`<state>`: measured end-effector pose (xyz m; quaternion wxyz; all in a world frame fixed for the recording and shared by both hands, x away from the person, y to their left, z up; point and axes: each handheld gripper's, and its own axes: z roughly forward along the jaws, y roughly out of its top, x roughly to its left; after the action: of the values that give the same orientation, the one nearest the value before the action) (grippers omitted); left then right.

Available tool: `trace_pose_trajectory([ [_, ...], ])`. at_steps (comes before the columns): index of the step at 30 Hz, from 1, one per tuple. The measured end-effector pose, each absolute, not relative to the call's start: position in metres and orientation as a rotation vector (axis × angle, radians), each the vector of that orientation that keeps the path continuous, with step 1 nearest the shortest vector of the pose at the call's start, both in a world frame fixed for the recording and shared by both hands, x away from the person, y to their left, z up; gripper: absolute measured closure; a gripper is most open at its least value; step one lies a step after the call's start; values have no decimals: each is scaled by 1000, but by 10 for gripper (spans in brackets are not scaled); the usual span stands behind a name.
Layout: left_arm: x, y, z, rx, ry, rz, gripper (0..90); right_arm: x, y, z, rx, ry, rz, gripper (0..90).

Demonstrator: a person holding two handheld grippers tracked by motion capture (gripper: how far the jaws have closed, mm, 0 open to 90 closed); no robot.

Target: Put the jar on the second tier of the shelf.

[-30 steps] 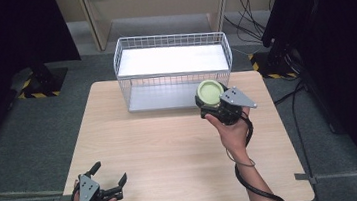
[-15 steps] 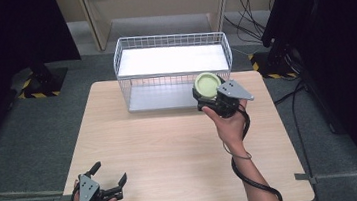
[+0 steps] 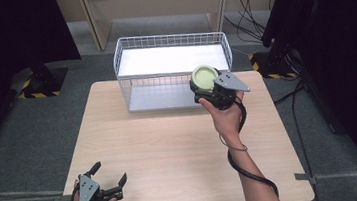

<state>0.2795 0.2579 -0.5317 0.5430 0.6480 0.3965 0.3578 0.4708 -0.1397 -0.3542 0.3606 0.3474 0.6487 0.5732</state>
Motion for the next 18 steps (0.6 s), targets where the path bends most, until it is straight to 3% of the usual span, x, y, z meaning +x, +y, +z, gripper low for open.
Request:
trace_pose_trajectory([
  [18, 279, 258, -532, 1537, 940, 848, 10, 489, -135, -338, 908, 1645, 1474, 115],
])
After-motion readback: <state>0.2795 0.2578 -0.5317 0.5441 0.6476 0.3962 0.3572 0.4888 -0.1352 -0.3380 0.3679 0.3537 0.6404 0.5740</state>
